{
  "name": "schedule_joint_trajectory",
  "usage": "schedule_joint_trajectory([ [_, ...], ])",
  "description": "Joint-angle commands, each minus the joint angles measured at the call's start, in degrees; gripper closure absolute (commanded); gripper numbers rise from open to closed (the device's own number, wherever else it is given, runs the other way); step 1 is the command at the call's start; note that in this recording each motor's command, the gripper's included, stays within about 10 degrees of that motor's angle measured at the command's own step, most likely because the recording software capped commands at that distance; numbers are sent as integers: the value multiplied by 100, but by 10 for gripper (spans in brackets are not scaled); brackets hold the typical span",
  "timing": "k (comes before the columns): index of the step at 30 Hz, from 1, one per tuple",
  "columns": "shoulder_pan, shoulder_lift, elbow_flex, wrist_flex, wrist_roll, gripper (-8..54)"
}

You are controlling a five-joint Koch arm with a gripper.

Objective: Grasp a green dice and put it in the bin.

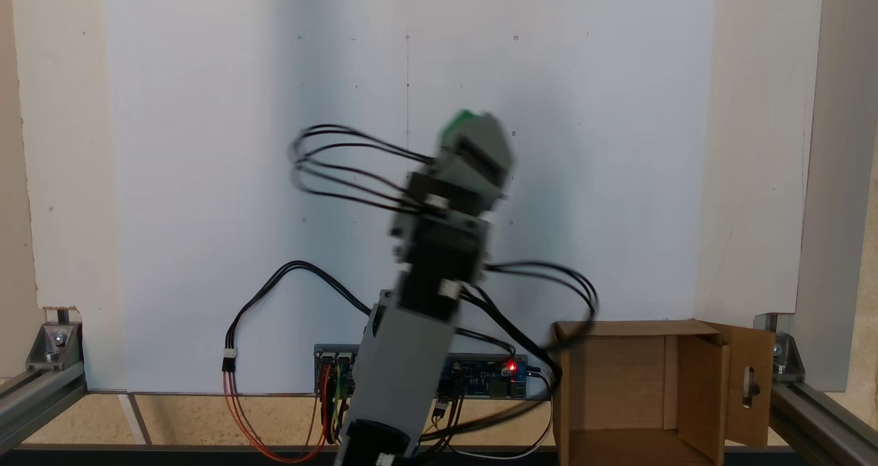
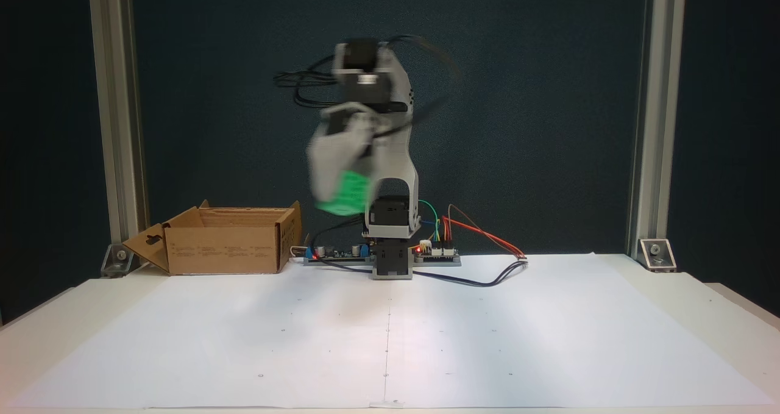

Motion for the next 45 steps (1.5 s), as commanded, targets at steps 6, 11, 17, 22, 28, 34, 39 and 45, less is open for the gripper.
schedule_joint_trajectory([
  [6, 3461, 18, -571, -316, -2371, 339],
  [11, 5623, -448, -1037, -316, -3672, 339],
  [17, 7743, -1380, -1916, -325, -4981, 339],
  [22, 8438, -2048, -1907, -290, -5941, 339],
  [28, 8543, -2566, -1626, 167, -6205, 339],
  [34, 8508, -2672, -1547, 132, -6205, 339],
  [39, 8596, -2672, -1547, 79, -6179, 165],
  [45, 8675, -2303, -1582, -308, -5818, 92],
])
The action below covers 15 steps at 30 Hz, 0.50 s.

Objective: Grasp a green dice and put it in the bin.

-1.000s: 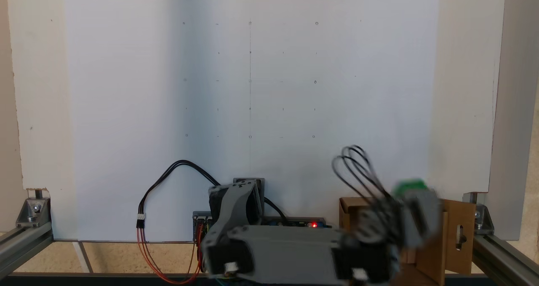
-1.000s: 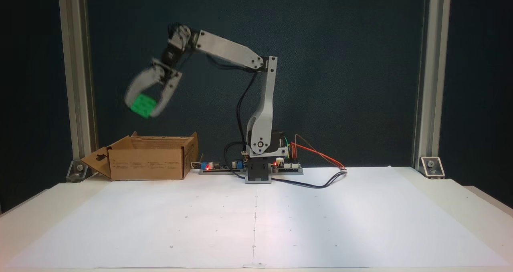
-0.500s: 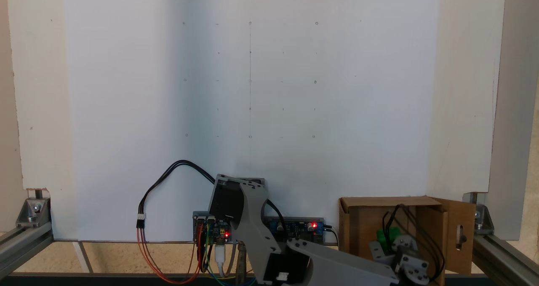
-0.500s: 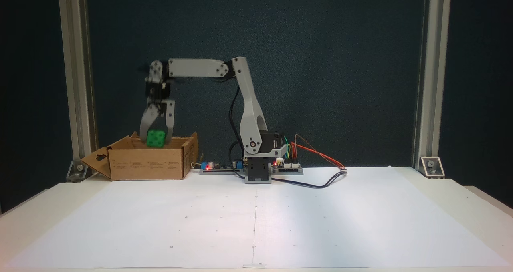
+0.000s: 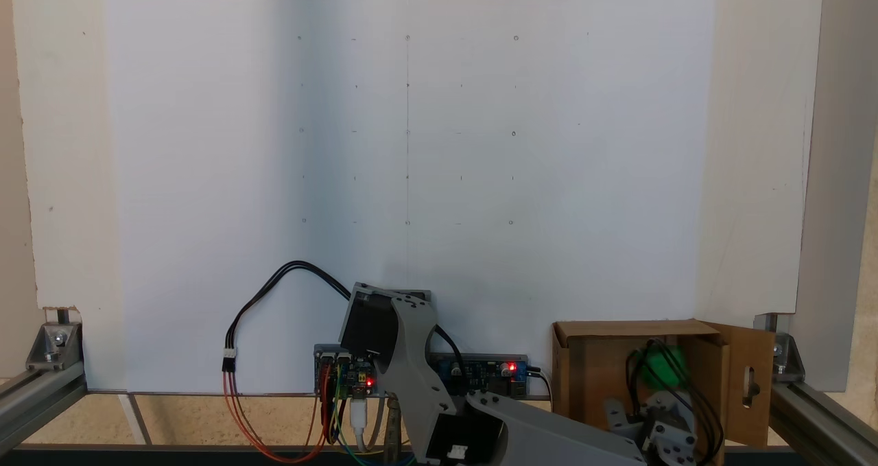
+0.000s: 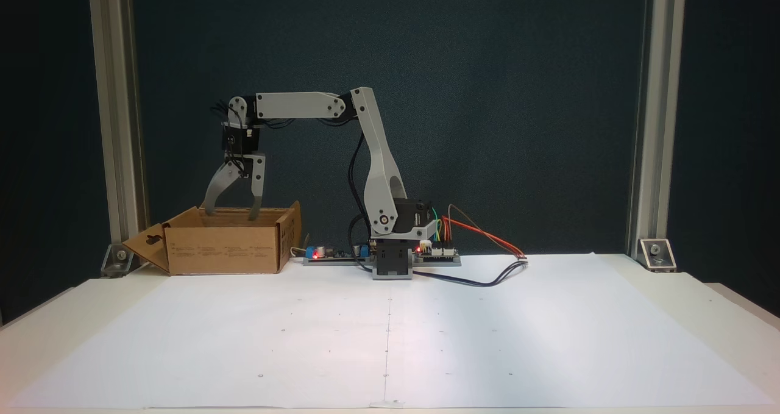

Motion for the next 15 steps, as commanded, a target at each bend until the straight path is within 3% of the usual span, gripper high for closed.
schedule_joint_trajectory([
  [1, -35, 571, -167, -308, 105, 92],
  [7, -1239, 1951, -167, -404, 1765, 53],
  [15, -4445, 2725, -70, -404, 3656, 9],
])
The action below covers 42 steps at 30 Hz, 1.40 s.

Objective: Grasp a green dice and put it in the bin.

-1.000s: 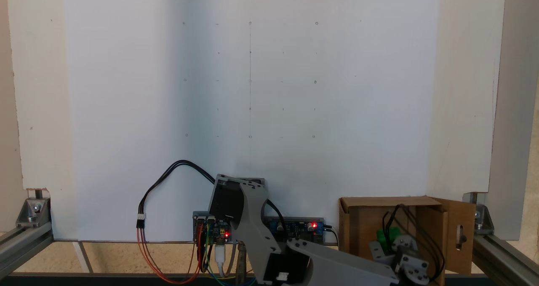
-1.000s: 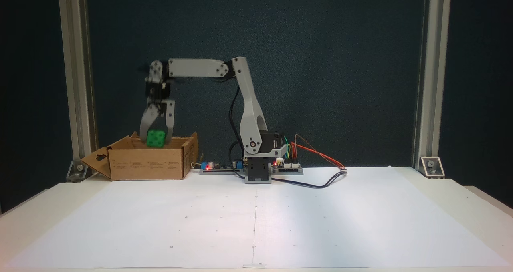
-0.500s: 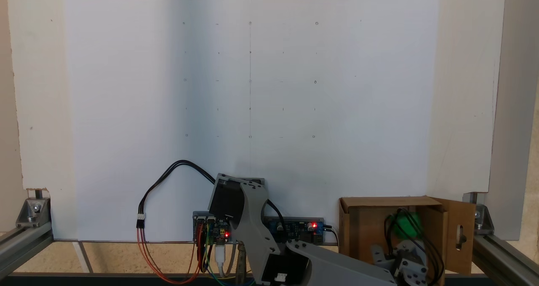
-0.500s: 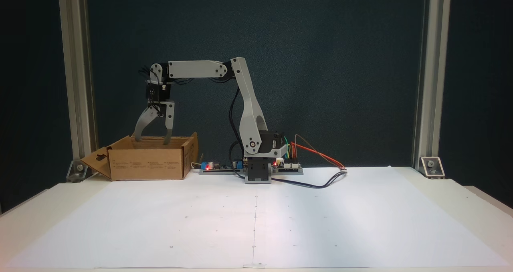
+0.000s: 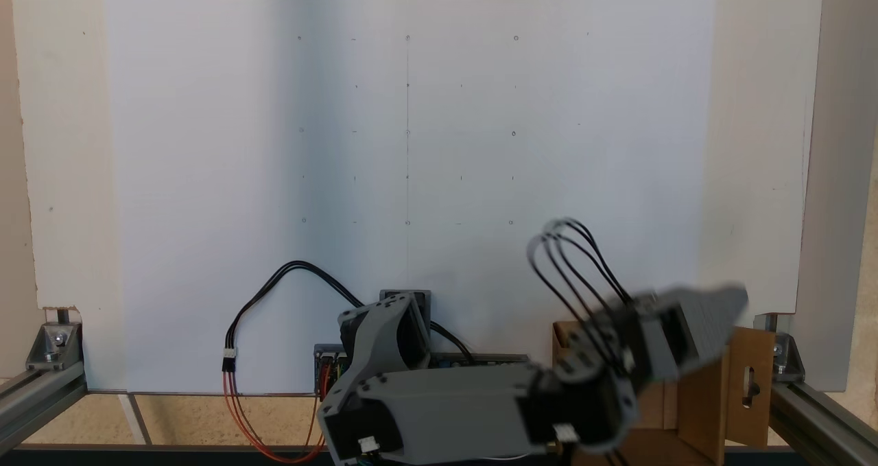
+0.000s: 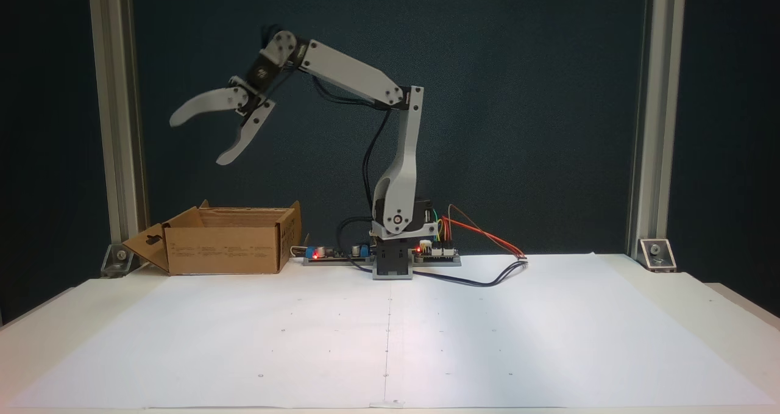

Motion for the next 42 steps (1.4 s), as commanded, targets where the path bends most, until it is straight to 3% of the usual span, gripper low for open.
schedule_joint_trajectory([
  [1, -912, 431, 0, -97, 633, 9],
  [12, -5438, 1512, 1573, -686, 659, 10],
  [16, -6864, 1907, 2944, -1615, 642, 11],
  [22, -7022, 2672, 5309, -3171, -79, 8],
  [31, -6899, 3586, 6091, -5518, -70, 6],
  [42, -6662, 3691, 7365, -8216, -105, 16],
])
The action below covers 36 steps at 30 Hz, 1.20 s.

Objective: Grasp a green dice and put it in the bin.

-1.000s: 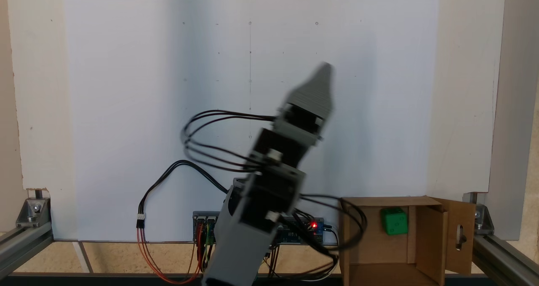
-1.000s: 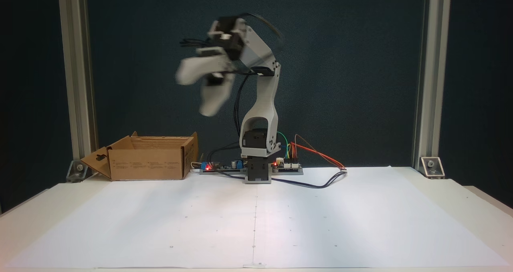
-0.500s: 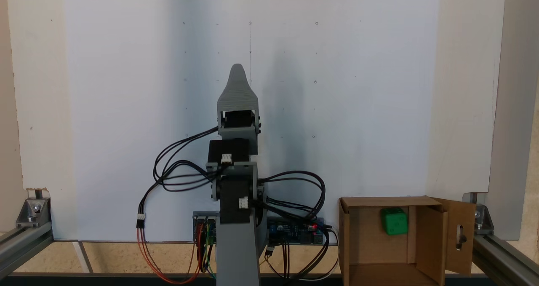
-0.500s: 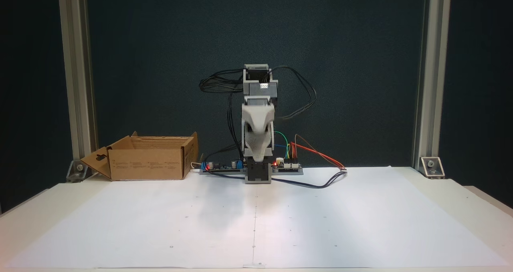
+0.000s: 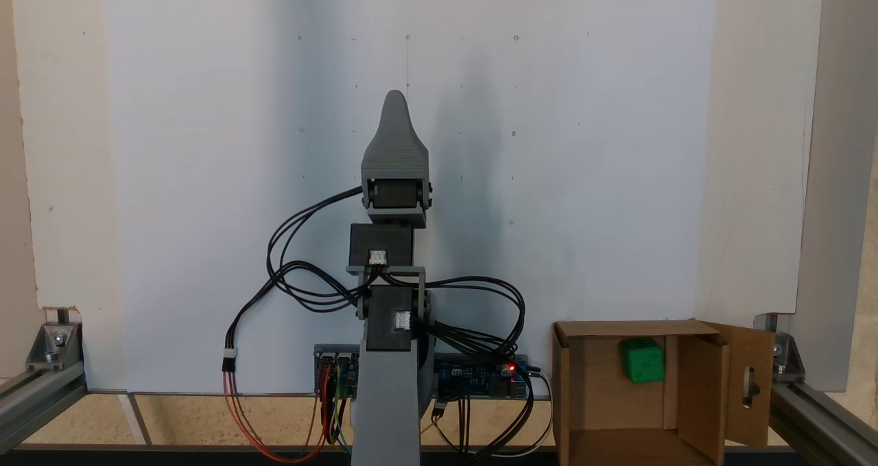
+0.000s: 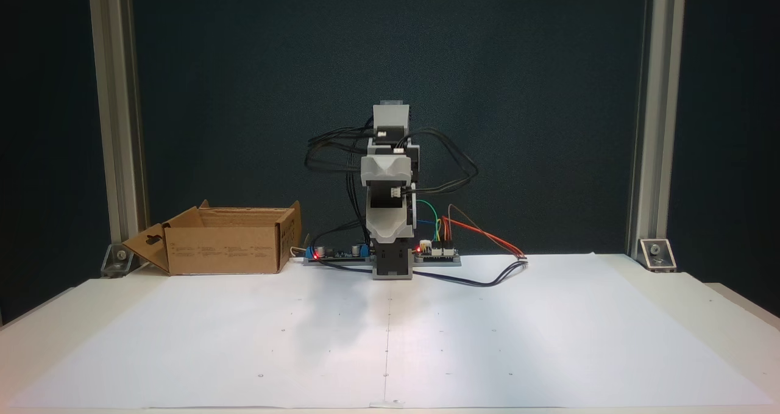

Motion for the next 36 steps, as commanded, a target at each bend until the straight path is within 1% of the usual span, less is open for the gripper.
schedule_joint_trajectory([
  [1, 88, 642, -35, -903, -308, 16],
  [13, 176, 642, 1371, -3681, -396, 17],
  [23, 176, 642, 3217, -5922, -466, 13],
  [27, 185, 642, 3322, -6810, -668, 4],
  [29, 220, 624, 3322, -6847, -809, 4],
  [36, 237, 624, 3322, -6829, -791, 4],
])
